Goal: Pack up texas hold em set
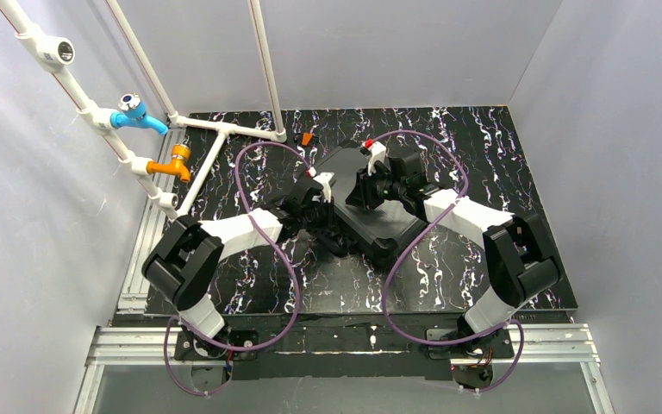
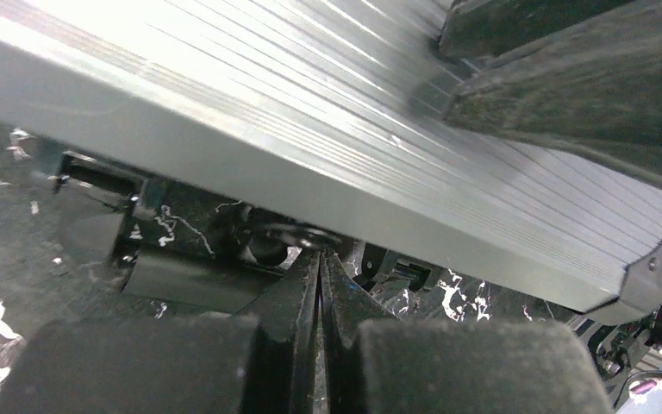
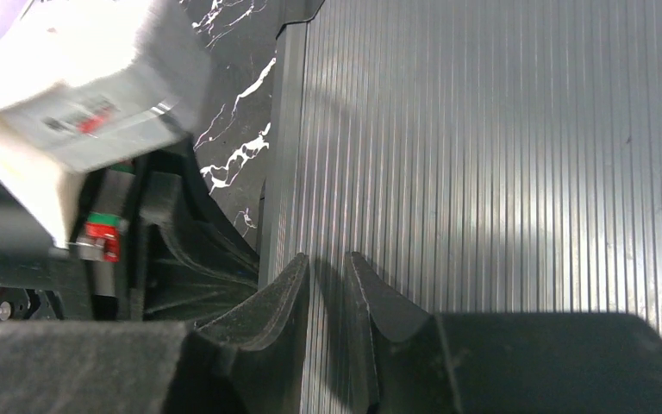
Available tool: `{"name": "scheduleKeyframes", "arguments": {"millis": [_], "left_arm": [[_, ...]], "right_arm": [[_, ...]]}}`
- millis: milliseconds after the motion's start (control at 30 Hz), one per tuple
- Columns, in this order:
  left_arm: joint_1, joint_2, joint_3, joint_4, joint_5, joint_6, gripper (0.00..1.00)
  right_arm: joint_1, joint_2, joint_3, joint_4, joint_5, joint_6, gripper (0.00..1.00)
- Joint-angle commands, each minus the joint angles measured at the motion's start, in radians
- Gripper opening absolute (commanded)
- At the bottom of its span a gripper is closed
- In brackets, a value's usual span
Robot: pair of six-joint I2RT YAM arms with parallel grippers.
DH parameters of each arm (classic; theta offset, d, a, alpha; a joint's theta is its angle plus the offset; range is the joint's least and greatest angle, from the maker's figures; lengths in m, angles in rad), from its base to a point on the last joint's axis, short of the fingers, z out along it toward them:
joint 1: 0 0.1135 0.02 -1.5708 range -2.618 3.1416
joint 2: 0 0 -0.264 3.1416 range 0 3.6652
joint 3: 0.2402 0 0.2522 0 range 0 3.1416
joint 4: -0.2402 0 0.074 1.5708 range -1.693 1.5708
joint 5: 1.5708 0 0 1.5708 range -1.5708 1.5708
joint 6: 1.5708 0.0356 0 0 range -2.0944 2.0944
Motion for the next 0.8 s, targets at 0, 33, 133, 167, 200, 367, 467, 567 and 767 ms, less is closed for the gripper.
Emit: {"name": "scheduleKeyframes", "arguments": {"millis": [0,33,133,167,200,367,467,567,767], "left_arm": [[0.015,-0.117,-0.038,0.044,-0.075,0.013,0.00],[0.017,-0.133,-0.045,0.033,-0.084,0.013,0.00],[0.022,-0.177,-0.050,-0.021,-0.121,0.017,0.00],[0.023,-0.185,-0.048,-0.036,-0.136,0.023,0.00],[0.022,-0.194,-0.050,-0.045,-0.147,0.027,0.00],[0.027,-0.214,-0.062,-0.052,-0.177,0.030,0.00],[0.029,-0.188,-0.050,-0.066,-0.194,0.019,0.00],[0.033,-0.153,-0.042,-0.058,-0.185,0.002,0.00],[0.035,-0.095,-0.025,-0.033,-0.123,-0.015,0.00]], "right_arm": [[0.022,0.085,-0.061,-0.270,0.049,-0.020,0.31],[0.023,0.085,-0.061,-0.269,0.049,-0.018,0.31],[0.028,0.085,-0.058,-0.267,0.050,-0.013,0.30],[0.029,0.086,-0.057,-0.267,0.050,-0.013,0.30],[0.031,0.086,-0.055,-0.267,0.050,-0.011,0.30],[0.039,0.087,-0.052,-0.265,0.053,-0.007,0.30],[0.042,0.085,-0.051,-0.270,0.056,-0.007,0.30],[0.044,0.079,-0.055,-0.273,0.060,-0.009,0.30],[0.044,0.073,-0.062,-0.278,0.064,-0.012,0.29]]}}
